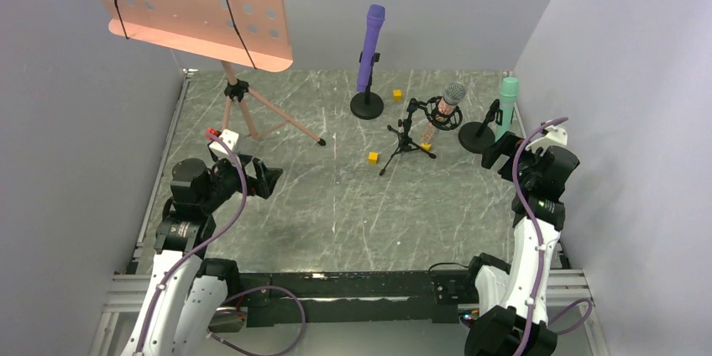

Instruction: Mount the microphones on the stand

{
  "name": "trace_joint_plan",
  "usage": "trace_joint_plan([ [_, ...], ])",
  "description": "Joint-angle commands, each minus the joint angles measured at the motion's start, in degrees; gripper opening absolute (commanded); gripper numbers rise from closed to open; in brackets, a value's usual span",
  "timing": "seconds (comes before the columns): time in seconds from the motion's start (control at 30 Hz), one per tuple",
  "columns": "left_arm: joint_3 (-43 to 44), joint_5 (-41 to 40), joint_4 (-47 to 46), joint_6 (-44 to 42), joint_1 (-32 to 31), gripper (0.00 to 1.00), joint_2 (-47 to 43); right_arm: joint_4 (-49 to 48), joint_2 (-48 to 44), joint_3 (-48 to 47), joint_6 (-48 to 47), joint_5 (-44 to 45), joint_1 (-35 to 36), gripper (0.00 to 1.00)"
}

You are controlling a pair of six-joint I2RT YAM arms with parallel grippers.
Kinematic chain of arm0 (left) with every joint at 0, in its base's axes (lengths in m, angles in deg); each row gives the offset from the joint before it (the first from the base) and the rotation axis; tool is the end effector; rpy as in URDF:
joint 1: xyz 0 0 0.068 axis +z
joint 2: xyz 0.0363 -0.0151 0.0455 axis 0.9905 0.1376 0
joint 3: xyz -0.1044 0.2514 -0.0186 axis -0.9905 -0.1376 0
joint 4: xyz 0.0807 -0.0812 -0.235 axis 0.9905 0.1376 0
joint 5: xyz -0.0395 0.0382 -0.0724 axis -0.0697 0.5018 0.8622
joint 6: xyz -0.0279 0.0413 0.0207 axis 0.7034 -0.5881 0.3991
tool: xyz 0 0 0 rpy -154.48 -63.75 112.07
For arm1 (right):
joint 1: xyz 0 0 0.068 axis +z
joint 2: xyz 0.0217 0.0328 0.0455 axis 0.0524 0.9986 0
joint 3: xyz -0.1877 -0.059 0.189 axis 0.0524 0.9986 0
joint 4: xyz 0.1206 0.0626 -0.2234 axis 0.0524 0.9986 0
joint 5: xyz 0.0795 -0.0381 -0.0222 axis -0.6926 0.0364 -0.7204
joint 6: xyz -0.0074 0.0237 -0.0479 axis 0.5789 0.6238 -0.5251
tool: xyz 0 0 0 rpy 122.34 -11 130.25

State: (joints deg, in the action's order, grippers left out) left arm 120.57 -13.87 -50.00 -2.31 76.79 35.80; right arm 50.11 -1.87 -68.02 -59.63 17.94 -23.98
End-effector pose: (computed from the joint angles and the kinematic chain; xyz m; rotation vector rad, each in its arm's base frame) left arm 0.1389 -0.0276 0.2950 0.2939 1.8130 -0.5181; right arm 0.1642 -0.0680 0.2858 0.3952 1.9231 0.2161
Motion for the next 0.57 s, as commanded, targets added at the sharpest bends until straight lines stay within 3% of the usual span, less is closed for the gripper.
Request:
trace_joint_plan([
  [0.0, 0.65, 0.92, -1.05, -0.22, 0.38, 0.99, 0.27, -0.88, -0.87, -2.34, 0.36, 0.00, -0.26, 1.00],
  [0.53, 0.65, 0.95, -1.00, -0.22, 0.55, 0.99, 0.37, -0.87, -0.87, -2.43, 0.72, -0.83, -0.27, 1.00],
])
